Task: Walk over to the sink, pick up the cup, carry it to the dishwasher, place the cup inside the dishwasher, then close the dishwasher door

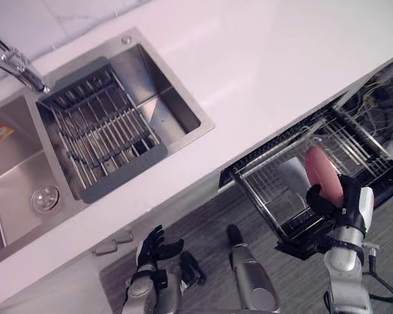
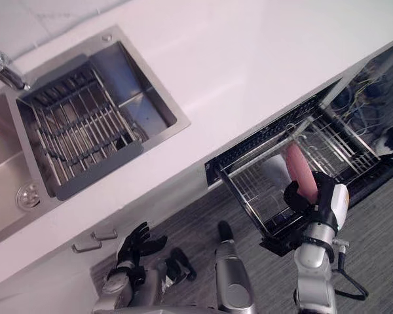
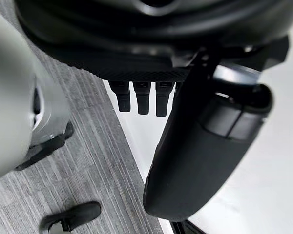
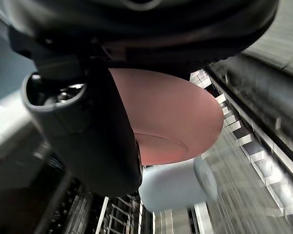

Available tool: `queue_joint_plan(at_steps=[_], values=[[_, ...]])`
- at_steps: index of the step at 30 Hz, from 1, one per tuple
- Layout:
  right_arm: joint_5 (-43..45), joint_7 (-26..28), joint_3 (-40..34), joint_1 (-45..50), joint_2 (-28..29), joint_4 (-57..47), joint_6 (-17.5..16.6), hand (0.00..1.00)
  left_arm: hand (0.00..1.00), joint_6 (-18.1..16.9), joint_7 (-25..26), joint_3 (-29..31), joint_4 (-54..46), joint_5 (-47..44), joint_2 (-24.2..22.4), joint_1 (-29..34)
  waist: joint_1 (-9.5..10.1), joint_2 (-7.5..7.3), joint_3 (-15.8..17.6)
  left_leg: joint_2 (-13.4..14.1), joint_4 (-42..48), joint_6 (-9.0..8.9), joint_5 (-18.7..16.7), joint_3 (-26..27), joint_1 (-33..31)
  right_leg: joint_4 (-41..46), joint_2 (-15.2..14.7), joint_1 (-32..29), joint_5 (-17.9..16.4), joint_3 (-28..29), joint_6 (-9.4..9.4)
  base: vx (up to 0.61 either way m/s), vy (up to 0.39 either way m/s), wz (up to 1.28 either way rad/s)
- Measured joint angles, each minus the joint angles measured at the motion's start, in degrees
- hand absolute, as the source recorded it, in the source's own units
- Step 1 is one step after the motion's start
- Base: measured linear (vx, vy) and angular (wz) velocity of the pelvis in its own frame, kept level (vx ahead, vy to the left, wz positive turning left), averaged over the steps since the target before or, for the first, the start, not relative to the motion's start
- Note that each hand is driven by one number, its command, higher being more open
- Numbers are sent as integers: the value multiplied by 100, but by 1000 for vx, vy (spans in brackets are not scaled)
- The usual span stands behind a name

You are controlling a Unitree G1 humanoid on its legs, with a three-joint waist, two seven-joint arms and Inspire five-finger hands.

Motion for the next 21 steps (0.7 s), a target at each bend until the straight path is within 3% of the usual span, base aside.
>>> queue_joint_plan(at_steps=[4,5,13,18,21], values=[[333,-68,-193,-768,-292,630,7,30,90,-26,0,-14,7,-95,153,-211,108,7,167,-34,-22,15,48,3,-126,19,-38,-131,3,-26,6,36,-14,8],[336,-65,-221,-985,-354,914,24,90,90,-41,5,-10,7,-119,177,-273,155,13,213,-39,-24,17,52,0,-177,36,-46,-186,3,-39,7,23,-29,7],[555,-108,-521,-1614,-265,1642,270,90,90,-52,18,-12,10,-179,154,-373,190,74,357,-58,-28,18,75,4,-259,96,-78,-286,0,-105,9,21,-20,2],[558,-270,-765,-1572,-257,1486,277,90,90,-59,45,-11,4,-174,144,-454,217,43,408,-70,-22,19,72,4,-249,99,-88,-280,-3,-113,12,-1,-24,0],[554,-288,-774,-1242,-229,873,282,90,90,-56,68,-11,2,-170,128,-483,228,34,447,-56,-19,21,62,-8,-242,136,-83,-279,-14,-143,1,-12,-52,4]])
